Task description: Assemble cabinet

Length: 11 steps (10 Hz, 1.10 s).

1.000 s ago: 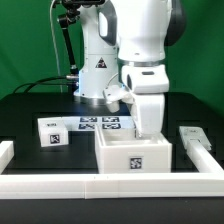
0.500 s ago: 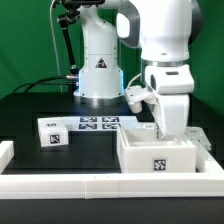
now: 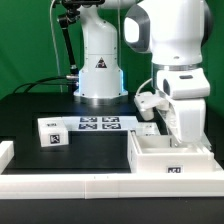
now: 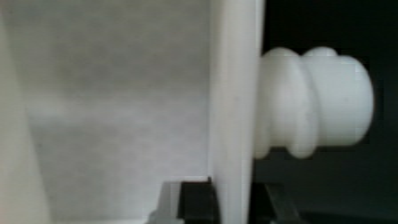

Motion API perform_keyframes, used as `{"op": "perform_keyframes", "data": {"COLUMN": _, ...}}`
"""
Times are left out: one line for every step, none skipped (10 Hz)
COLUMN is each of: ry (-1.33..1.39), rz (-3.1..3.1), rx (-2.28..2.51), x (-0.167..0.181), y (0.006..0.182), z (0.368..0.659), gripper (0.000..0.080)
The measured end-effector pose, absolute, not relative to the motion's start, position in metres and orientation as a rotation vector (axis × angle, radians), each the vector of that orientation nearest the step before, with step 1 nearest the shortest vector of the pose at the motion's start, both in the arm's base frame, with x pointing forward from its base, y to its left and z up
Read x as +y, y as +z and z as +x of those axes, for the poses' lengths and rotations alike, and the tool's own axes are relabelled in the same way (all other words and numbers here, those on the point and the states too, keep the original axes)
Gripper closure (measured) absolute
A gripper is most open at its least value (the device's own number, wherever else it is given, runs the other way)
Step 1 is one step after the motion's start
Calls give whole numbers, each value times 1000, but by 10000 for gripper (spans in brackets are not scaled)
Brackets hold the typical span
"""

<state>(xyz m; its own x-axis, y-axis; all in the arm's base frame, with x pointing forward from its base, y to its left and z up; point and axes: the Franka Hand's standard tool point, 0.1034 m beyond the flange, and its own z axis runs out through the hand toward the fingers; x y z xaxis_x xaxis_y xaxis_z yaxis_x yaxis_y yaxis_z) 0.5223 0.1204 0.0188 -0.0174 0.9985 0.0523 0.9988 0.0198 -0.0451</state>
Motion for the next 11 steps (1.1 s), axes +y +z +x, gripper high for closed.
{"op": "perform_keyframes", "data": {"ry": 20, "rz": -2162, "rx": -2171, "x": 121, "y": 19, "z": 522, "gripper": 756}}
{"op": "perform_keyframes", "data": {"ry": 21, "rz": -2186, "rx": -2150, "x": 121, "y": 19, "z": 522, "gripper": 756}}
{"op": "perform_keyframes", "data": {"ry": 19, "rz": -2195, "rx": -2143, "x": 121, "y": 20, "z": 522, "gripper": 756}}
{"op": "perform_keyframes", "data": {"ry": 21, "rz": -2196, "rx": -2140, "x": 120, "y": 19, "z": 521, "gripper": 756}}
{"op": "perform_keyframes", "data": {"ry": 21, "rz": -2196, "rx": -2140, "x": 120, "y": 19, "z": 521, "gripper": 756}}
{"op": "perform_keyframes", "data": {"ry": 21, "rz": -2196, "rx": -2139, "x": 120, "y": 19, "z": 521, "gripper": 529}}
{"op": "perform_keyframes", "data": {"ry": 21, "rz": -2197, "rx": -2139, "x": 120, "y": 19, "z": 521, "gripper": 347}}
{"op": "perform_keyframes", "data": {"ry": 21, "rz": -2200, "rx": -2138, "x": 118, "y": 20, "z": 520, "gripper": 211}}
{"op": "perform_keyframes", "data": {"ry": 20, "rz": -2213, "rx": -2136, "x": 114, "y": 28, "z": 516, "gripper": 211}}
{"op": "perform_keyframes", "data": {"ry": 18, "rz": -2234, "rx": -2128, "x": 113, "y": 37, "z": 509, "gripper": 50}}
{"op": "perform_keyframes", "data": {"ry": 27, "rz": -2237, "rx": -2134, "x": 110, "y": 45, "z": 503, "gripper": 14}}
